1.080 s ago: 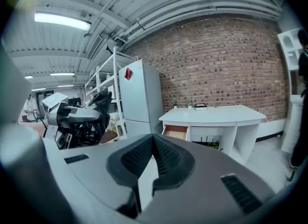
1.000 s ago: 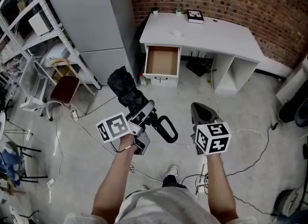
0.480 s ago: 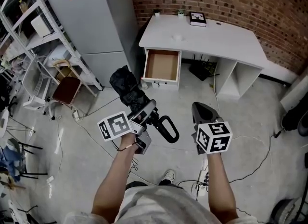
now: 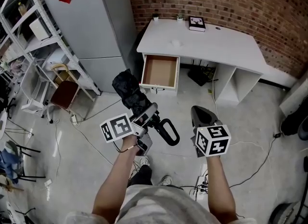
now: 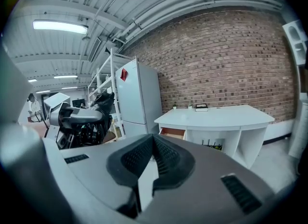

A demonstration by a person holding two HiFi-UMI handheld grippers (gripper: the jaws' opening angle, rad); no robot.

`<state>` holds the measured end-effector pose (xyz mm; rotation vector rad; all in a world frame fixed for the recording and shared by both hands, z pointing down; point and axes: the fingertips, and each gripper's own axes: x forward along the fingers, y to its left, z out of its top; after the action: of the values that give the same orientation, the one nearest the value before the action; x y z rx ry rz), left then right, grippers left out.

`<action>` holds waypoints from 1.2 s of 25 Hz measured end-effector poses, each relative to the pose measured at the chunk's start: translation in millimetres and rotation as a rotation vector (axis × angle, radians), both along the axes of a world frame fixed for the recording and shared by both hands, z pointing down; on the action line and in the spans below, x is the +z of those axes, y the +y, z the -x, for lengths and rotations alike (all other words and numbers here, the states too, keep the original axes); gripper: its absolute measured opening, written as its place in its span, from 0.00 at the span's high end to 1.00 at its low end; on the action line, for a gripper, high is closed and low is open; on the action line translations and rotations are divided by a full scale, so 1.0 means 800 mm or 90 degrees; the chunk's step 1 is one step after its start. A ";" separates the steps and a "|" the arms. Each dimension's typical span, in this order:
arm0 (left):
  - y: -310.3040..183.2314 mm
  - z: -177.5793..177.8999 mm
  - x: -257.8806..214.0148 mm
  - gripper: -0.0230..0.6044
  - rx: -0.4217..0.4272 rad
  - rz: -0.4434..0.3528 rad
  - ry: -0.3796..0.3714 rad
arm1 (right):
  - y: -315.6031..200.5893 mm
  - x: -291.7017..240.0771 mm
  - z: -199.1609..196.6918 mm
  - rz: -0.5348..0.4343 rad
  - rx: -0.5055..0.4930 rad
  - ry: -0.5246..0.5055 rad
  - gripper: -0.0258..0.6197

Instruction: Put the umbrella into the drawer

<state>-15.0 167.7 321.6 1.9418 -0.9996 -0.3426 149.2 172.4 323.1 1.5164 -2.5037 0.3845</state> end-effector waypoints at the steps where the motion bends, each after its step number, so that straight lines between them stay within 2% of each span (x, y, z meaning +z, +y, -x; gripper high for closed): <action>1: -0.002 0.002 0.003 0.53 0.002 0.000 0.002 | 0.000 0.003 0.002 -0.001 0.002 0.001 0.96; 7: -0.059 -0.016 -0.003 0.53 0.010 0.006 0.001 | -0.051 0.001 -0.011 0.012 0.001 0.001 0.95; 14: -0.121 -0.011 0.015 0.53 0.025 0.015 0.006 | -0.107 0.019 0.001 0.025 0.007 0.007 0.96; 30: -0.323 0.066 0.050 0.53 0.048 0.063 0.025 | -0.311 0.041 0.083 0.067 0.019 0.027 0.96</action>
<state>-67.6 -90.6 361.7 1.8718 -0.8986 -0.2816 83.1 -76.7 355.8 1.5065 -2.3917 0.4757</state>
